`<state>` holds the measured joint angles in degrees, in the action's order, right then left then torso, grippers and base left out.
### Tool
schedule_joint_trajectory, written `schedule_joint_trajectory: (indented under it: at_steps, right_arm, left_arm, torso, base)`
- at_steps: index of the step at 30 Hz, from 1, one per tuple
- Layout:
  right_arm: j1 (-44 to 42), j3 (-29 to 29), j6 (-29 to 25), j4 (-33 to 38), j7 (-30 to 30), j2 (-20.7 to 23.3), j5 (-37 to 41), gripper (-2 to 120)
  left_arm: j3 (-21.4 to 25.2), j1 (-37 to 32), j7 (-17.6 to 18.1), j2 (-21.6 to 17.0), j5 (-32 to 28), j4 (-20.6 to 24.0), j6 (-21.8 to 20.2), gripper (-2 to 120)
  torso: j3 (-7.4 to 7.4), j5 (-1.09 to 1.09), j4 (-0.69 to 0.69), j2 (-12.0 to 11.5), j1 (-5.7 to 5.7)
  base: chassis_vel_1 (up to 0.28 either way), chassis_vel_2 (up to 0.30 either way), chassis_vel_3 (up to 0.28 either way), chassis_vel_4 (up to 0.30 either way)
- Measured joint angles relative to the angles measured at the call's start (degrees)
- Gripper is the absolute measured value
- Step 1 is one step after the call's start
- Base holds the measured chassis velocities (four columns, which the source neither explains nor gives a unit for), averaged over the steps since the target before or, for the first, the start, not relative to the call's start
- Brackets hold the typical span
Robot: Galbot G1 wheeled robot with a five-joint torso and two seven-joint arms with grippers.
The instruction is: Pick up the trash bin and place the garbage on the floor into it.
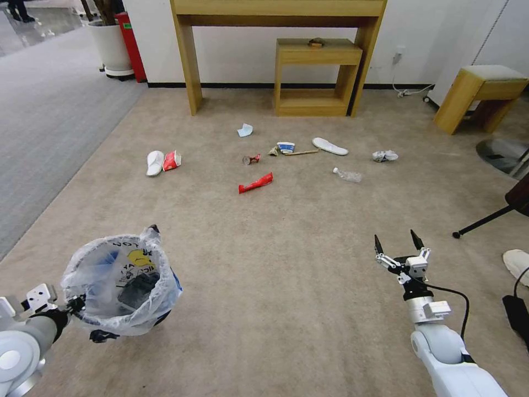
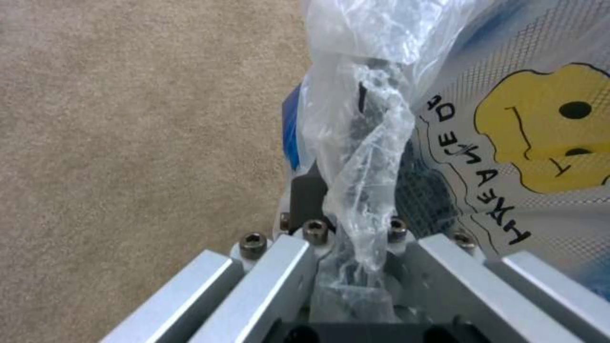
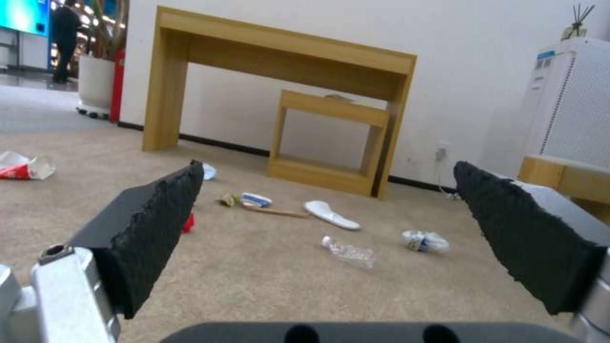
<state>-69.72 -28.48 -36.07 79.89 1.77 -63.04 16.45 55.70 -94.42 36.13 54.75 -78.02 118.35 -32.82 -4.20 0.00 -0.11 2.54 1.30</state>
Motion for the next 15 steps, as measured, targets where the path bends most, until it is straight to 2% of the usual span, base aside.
schedule_joint_trajectory:
  at_steps: [15]
  right_arm:
    - [0.2, -0.3, -0.8, -0.6, 0.7, -1.1, -1.6, 100]
  left_arm:
    - [0.2, -0.6, -0.1, 0.3, 0.2, 0.6, 0.0, 0]
  torso:
    - [0.00, 0.00, 0.00, 0.0, 0.00]
  base:
    - [0.006, 0.007, -0.005, -0.005]
